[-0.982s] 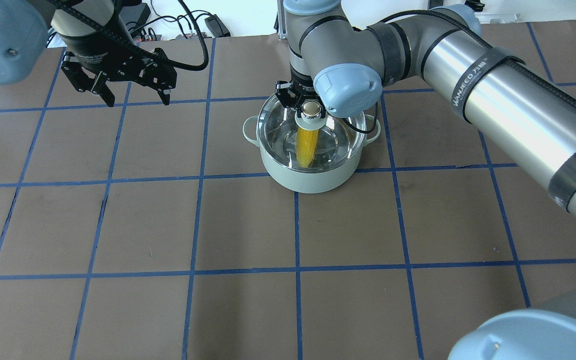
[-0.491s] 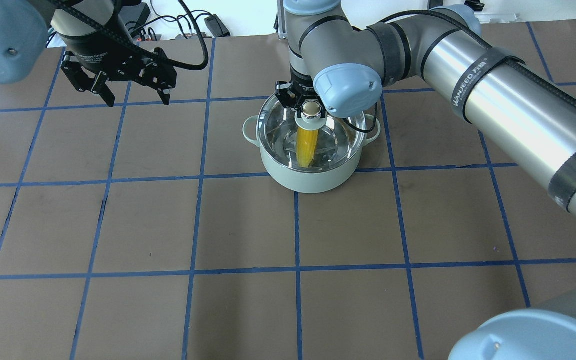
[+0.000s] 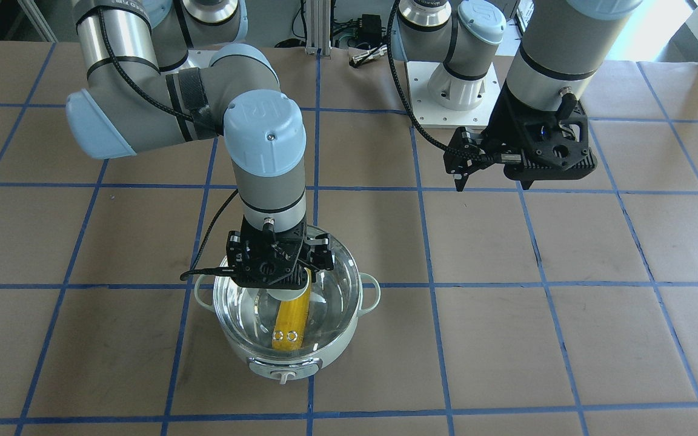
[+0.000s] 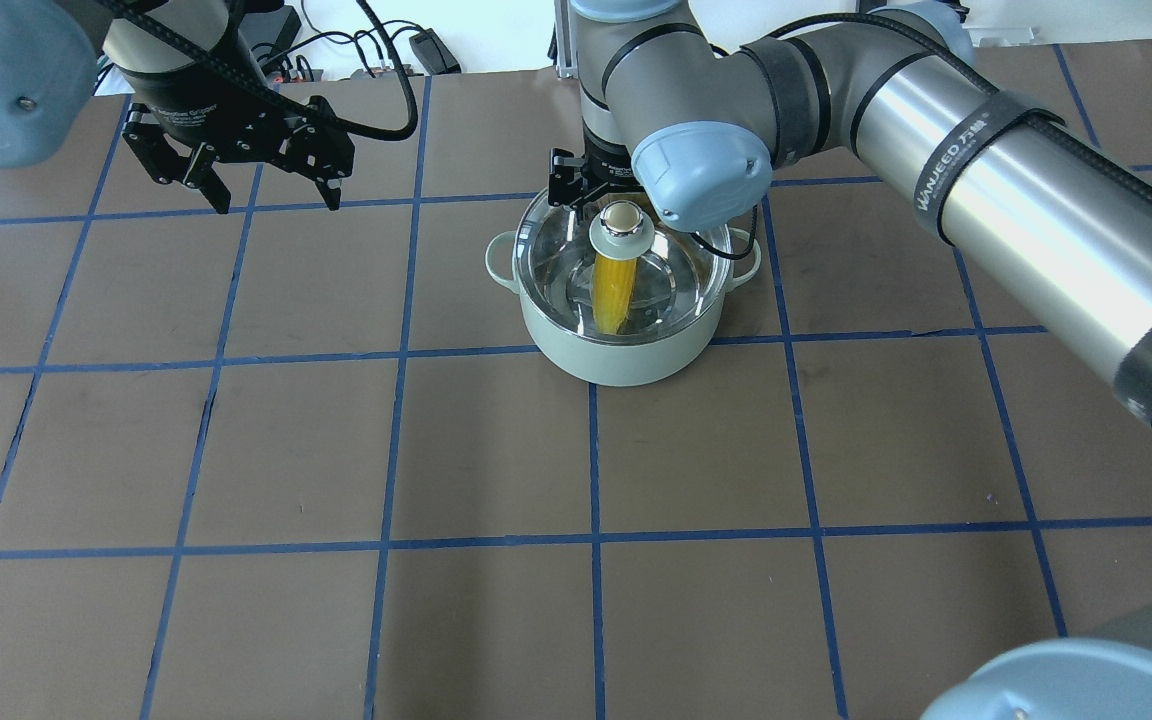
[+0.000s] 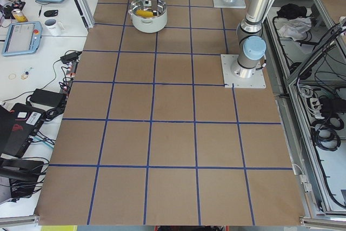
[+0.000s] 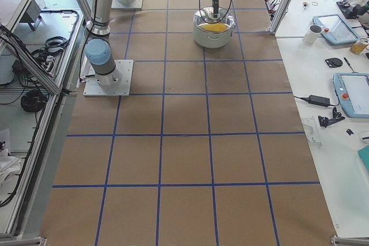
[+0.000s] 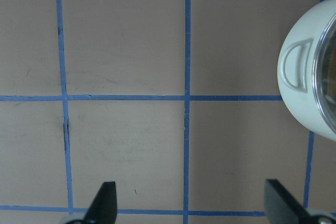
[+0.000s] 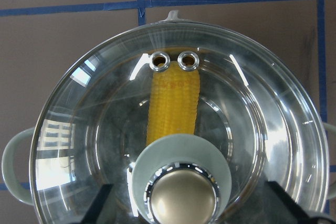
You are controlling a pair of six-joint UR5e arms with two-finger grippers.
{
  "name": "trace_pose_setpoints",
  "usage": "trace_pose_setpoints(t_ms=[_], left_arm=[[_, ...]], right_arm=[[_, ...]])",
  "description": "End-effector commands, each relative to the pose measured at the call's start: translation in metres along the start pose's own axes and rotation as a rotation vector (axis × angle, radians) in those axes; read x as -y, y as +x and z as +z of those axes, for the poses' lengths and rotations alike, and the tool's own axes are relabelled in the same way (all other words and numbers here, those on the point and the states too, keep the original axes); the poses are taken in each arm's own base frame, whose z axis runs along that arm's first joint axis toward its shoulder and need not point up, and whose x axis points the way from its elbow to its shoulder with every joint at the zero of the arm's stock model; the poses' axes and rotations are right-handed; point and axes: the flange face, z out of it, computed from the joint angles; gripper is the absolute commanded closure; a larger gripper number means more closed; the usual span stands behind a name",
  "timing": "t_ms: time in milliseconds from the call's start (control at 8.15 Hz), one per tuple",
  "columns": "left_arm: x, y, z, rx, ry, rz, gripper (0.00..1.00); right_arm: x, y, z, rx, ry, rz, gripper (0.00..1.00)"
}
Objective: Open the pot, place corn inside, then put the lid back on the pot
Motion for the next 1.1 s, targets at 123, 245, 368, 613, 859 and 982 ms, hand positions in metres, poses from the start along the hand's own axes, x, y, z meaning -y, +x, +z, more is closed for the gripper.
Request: trace_pose_setpoints(t_ms=[123,245,368,613,859,982], left_arm=[[0.001,0.000,0.001,-0.001,-0.001,0.000,0.00],[0.001,0.000,0.001,-0.001,-0.002,0.000,0.00],[0.001,0.000,0.001,-0.001,-0.002,0.000,0.00],[0.002,0.000,0.003,0.000,-0.004,0.000,0.00],[0.002,-0.001,0.003,0.000,-0.004,-0.001,0.00],[0.004,0.000,0.004,0.000,-0.005,0.000,0.00]], right_arm=[[-0.013,0.046,-0.081,0.011,0.057,0.021,0.00],[-0.033,0.082,-0.112,0.005,0.035,0.014,0.00],[-0.051,0.117,-0.133,-0.007,0.026,-0.062,0.00],[-0.077,0.156,-0.160,-0.023,-0.043,-0.055,0.00],[-0.082,0.159,-0.163,-0.022,-0.053,-0.071,0.00],[-0.081,0.161,-0.162,-0.025,-0.062,-0.074,0.00]])
